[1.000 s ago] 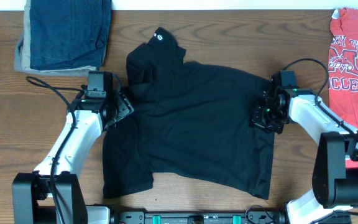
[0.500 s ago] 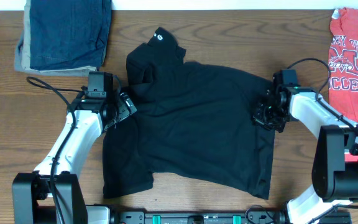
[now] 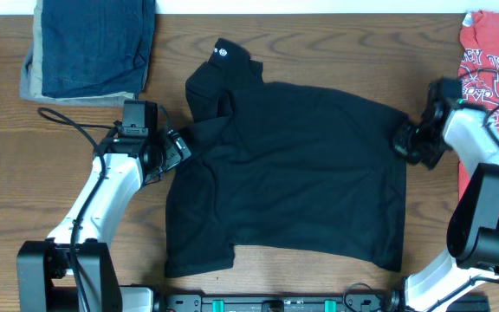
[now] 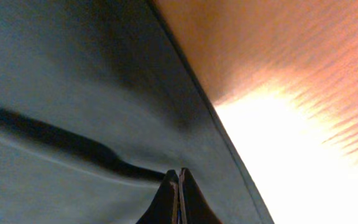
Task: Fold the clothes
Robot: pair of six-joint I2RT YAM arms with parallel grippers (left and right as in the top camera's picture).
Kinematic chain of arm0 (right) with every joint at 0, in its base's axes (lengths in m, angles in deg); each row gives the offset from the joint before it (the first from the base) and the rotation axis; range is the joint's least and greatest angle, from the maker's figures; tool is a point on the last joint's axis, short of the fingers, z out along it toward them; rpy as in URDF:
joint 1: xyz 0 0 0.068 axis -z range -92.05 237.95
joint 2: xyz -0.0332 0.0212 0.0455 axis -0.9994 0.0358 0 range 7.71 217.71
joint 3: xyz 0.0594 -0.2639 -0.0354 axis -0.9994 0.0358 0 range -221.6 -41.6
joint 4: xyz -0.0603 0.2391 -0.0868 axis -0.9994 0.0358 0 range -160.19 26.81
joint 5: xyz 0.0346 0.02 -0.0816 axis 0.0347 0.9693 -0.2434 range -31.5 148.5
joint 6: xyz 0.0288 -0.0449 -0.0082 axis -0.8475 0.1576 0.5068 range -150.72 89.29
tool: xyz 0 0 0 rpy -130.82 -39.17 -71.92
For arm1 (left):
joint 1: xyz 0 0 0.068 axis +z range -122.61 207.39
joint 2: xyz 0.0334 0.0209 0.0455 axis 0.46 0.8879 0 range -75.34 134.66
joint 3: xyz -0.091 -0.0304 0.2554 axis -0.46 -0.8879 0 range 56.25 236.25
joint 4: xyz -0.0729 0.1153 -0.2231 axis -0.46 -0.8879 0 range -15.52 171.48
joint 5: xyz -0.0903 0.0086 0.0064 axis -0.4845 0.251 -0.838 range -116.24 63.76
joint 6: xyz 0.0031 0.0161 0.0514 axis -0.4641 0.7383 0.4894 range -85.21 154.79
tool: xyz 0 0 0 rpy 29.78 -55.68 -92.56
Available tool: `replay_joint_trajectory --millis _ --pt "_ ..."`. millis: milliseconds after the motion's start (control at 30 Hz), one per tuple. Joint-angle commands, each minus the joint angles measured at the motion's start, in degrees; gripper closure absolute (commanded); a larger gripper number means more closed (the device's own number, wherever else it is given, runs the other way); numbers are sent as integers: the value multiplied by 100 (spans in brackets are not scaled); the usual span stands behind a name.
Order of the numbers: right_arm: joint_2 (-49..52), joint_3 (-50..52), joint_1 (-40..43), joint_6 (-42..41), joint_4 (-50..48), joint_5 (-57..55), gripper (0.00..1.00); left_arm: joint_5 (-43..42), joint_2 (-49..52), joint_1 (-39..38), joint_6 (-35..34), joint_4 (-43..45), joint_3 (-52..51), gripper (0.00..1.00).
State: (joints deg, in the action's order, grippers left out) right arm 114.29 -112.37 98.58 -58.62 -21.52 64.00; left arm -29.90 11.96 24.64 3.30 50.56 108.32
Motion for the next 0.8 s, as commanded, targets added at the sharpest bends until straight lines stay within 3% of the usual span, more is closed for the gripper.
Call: replay_joint_trajectory --millis 0,67,133,167,233,333,467,767 --pt "35 -699 7 120 354 -249 97 -367 2 -111 48 57 -11 2" --pt "35 -1110 0 120 767 -236 85 -586 -20 -295 208 210 -9 2" --pt "35 -1438 -26 168 1130 -94 57 -765 -35 -562 398 487 -9 4" --pt "35 -1569 -57 284 1259 92 46 -807 -35 -745 457 678 -9 13" --pt "35 -1705 -136 516 1388 555 37 -813 -35 -1104 612 1060 -9 32" --pt "35 -1720 -339 721 1458 1047 36 -782 -11 -1657 949 1794 -9 59" --pt "37 -1709 -804 719 1550 1038 37 -313 177 -2050 1047 2695 -9 79" --pt "37 -1709 -1910 586 1534 761 38 -184 1246 -2031 1047 3884 -9 81"
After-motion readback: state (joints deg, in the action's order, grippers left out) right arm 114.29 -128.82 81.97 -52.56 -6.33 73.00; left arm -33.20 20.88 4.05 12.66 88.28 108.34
